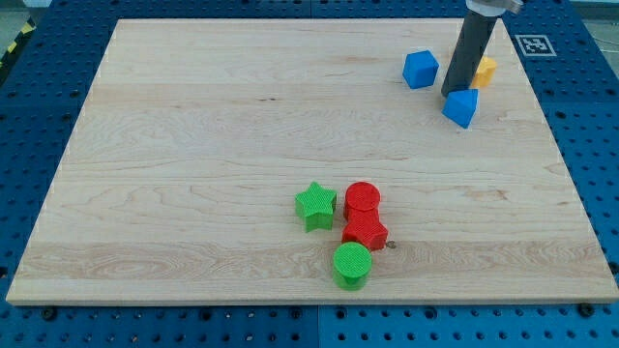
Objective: Slide the yellow blocks to the top right of the blue triangle
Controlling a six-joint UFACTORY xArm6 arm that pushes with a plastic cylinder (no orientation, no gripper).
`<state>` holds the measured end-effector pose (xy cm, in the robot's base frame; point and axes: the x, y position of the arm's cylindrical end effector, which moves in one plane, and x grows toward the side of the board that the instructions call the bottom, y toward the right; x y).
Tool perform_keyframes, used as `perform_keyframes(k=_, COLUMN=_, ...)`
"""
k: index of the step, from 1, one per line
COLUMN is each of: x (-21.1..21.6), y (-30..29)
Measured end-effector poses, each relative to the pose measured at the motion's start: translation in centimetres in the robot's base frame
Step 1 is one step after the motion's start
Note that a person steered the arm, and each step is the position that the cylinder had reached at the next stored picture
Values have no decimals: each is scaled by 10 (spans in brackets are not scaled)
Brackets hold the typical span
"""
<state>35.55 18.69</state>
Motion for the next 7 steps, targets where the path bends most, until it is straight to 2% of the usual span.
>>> perform_keyframes(k=1, x=-14, y=0)
perform_keyframes(k=3, x=-82, y=0)
perform_keyframes(k=5, x=-93, y=11)
perform_keyframes(k=7, x=-132, y=13)
